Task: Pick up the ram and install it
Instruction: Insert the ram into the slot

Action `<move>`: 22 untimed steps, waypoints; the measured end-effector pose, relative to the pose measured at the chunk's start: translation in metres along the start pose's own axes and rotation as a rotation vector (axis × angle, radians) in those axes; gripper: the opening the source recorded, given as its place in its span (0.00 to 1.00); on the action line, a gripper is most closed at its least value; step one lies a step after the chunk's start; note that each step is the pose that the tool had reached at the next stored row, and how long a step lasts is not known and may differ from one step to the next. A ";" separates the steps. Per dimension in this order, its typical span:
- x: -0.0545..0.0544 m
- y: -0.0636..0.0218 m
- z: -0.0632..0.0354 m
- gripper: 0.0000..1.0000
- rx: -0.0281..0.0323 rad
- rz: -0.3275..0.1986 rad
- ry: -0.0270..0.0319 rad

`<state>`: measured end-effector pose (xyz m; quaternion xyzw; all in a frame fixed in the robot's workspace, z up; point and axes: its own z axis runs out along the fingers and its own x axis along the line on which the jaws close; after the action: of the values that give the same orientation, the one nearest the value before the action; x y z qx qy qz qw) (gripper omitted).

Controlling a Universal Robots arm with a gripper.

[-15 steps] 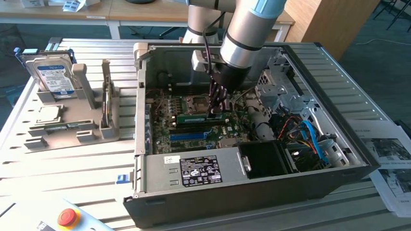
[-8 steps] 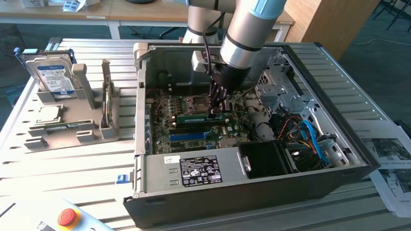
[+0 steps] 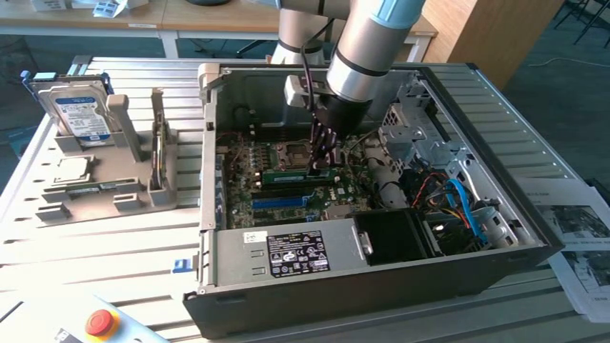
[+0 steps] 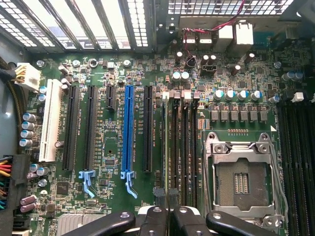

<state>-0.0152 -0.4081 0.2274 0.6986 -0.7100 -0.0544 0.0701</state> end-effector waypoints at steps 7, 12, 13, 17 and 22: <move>0.000 -0.0004 0.0000 0.12 0.0002 0.000 0.0001; 0.000 -0.0006 0.0005 0.12 0.0010 -0.001 0.0002; 0.000 -0.0006 0.0006 0.12 0.0012 -0.001 0.0002; 0.000 -0.0007 0.0012 0.12 0.0021 -0.001 0.0004; 0.000 -0.0007 0.0012 0.12 0.0021 -0.001 0.0005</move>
<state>-0.0147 -0.4081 0.2261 0.6992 -0.7095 -0.0535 0.0695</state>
